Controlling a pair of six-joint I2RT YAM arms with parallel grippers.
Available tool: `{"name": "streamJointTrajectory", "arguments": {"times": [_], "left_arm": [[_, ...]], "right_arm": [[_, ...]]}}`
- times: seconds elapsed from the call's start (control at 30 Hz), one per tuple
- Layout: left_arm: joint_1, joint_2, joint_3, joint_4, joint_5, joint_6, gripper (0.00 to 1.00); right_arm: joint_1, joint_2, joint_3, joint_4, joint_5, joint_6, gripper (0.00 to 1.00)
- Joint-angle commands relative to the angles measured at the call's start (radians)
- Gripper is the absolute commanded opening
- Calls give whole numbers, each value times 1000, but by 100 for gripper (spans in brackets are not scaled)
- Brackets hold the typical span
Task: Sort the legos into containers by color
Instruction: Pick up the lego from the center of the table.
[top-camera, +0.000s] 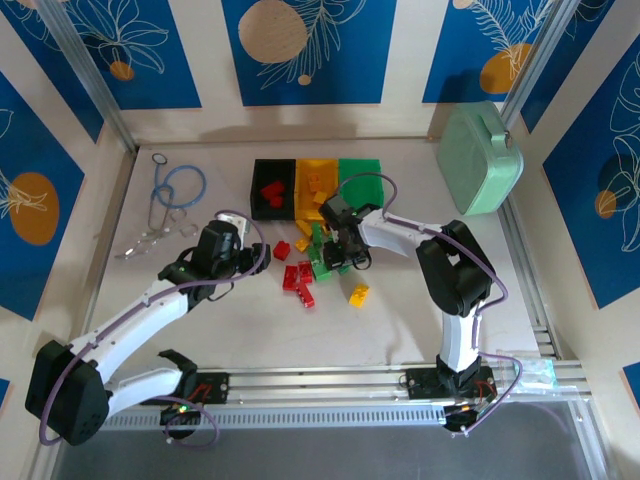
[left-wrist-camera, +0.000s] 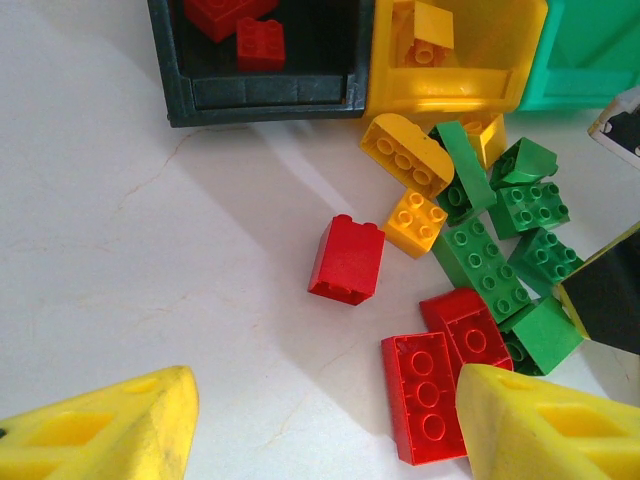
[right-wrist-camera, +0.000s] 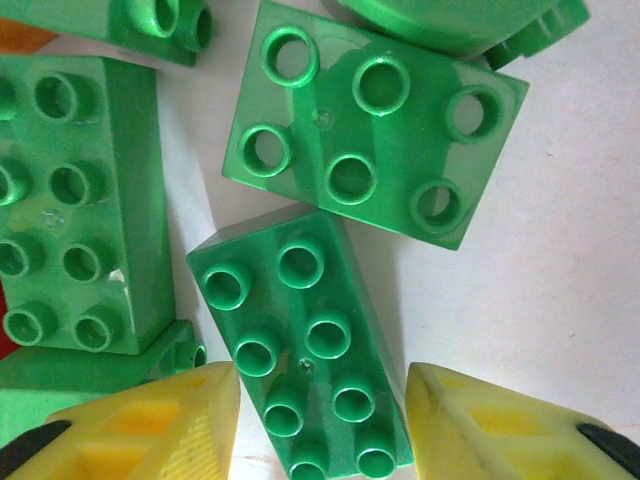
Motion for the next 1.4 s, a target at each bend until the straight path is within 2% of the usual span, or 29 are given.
{"name": "streamJointTrajectory", "arguments": {"times": [0.0, 0.43, 0.7, 0.93, 1.1, 1.37], "left_arm": [[-4, -14, -10, -7, -13, -16, 68], [-4, -28, -31, -1, -16, -19, 68], [-4, -36, -38, 0, -24, -16, 68], [-4, -32, -43, 10, -21, -19, 67], [-4, -37, -45, 9, -22, -19, 67], [-4, -45, -42, 7, -28, -17, 67]], "right_arm": [[20, 51, 6, -47, 37, -18, 48], [14, 91, 6, -37, 25, -23, 48], [16, 97, -4, -23, 27, -11, 43], [14, 115, 1, -31, 52, -10, 47], [14, 111, 0, -34, 55, -10, 38], [29, 7, 2, -69, 72, -3, 32]]}}
